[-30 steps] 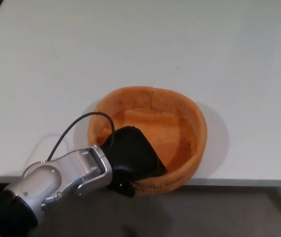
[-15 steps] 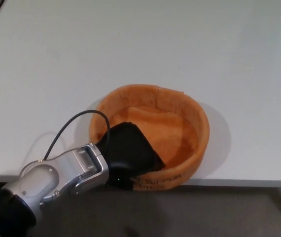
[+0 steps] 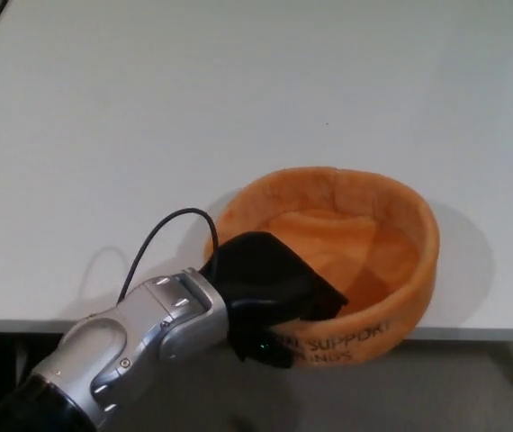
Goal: A soft plate is kept in the center of the table close to the robot and the robot uses its left hand to pick up the plate, turns it upside down and places it back on the table
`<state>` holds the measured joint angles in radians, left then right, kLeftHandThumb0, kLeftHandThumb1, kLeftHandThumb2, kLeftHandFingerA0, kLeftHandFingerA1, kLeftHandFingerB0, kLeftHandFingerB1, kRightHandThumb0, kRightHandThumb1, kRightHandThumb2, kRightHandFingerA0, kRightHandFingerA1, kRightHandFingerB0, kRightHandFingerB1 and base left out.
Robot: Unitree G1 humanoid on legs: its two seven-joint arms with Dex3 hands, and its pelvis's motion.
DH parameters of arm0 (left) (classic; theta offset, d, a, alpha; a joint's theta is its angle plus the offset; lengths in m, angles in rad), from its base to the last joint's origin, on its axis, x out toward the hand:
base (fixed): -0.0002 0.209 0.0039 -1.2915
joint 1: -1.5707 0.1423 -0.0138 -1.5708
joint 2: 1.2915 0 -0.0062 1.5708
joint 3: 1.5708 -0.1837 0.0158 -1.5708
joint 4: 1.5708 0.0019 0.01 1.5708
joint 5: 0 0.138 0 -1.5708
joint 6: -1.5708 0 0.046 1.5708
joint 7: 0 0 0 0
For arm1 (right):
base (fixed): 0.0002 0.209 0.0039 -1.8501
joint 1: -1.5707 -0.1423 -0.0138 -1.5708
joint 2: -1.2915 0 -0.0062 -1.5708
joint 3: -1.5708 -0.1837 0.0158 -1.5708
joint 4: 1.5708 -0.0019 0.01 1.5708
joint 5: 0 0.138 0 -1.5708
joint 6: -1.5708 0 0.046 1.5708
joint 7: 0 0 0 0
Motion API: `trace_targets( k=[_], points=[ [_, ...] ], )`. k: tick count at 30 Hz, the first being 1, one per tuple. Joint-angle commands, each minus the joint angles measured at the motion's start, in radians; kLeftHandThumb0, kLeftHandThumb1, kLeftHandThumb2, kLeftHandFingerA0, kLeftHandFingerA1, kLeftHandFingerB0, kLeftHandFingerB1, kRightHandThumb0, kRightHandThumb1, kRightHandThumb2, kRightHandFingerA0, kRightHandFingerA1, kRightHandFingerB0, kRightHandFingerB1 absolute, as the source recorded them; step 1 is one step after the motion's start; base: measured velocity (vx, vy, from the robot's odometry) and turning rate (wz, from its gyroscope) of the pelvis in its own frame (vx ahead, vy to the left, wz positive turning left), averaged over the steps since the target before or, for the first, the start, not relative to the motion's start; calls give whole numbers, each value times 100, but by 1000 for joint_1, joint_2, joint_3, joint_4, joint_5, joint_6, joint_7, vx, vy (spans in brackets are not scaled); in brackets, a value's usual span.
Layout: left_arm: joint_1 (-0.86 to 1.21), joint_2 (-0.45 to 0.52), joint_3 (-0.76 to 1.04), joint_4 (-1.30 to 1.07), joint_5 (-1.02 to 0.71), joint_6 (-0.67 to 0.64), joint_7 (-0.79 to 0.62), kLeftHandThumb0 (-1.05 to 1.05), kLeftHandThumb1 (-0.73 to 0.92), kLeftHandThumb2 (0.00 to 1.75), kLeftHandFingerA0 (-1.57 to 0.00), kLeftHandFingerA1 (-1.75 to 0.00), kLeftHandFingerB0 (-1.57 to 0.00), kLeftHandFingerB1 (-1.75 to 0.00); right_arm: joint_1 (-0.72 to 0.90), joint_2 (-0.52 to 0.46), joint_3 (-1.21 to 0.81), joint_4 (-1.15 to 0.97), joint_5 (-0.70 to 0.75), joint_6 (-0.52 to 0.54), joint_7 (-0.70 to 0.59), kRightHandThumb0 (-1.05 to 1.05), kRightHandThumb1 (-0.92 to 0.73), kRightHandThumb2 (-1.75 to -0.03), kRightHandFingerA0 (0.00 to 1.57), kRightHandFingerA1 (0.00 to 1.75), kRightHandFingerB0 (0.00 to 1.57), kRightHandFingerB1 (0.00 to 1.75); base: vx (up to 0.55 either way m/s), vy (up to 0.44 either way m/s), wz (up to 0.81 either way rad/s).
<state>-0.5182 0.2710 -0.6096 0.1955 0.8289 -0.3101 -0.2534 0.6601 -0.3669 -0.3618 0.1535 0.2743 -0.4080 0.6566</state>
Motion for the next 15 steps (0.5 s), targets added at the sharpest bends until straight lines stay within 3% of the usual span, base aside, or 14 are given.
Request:
trace_targets(
  k=[1, 7, 8, 9, 13, 14, 15],
  points=[
    [81, -41, 204, -107, -566, 286, -412, -35, 51, 74, -97, -175, -84, -175, -13, -23, 3, 31, -51, -50, -17, -79, -92, -82, 43, 66, 23, 43, 0, 0, 0],
    [92, -75, 269, -115, -651, 269, -404, -31, 50, 76, -97, -175, -78, -175, -5, -23, -2, -4, -53, -36, -29, -71, -92, -81, 44, 69, 27, 48, 0, 0, 0],
    [98, -80, 274, -137, -653, 284, -404, -30, 51, 75, -98, -175, -77, -175, 3, -20, -5, -18, -64, -42, -41, -66, -81, -118, 44, 71, 25, 56, 0, 0, 0],
    [98, -82, 279, -145, -657, 291, -405, -30, 52, 75, -97, -175, -76, -175, 2, -22, -6, -18, -75, -53, -44, -73, -92, -88, 41, 70, 24, 51, 0, 0, 0],
    [103, -111, 318, -174, -710, 310, -405, -27, 50, 75, -98, -175, -76, -175, -6, -27, -6, 18, -100, -91, -51, -75, -92, -90, 43, 69, 26, 50, 0, 0, 0],
    [99, -120, 332, -177, -728, 308, -401, -24, 50, 75, -98, -175, -76, -175, -7, -26, -7, 17, -92, -85, -48, -68, -85, -119, 42, 70, 27, 56, 0, 0, 0],
    [96, -132, 351, -191, -750, 319, -395, -25, 49, 77, -98, -175, -76, -175, -1, -24, -8, 2, -86, -68, -50, -68, -82, -119, 43, 70, 25, 56, 0, 0, 0]
  ],
)
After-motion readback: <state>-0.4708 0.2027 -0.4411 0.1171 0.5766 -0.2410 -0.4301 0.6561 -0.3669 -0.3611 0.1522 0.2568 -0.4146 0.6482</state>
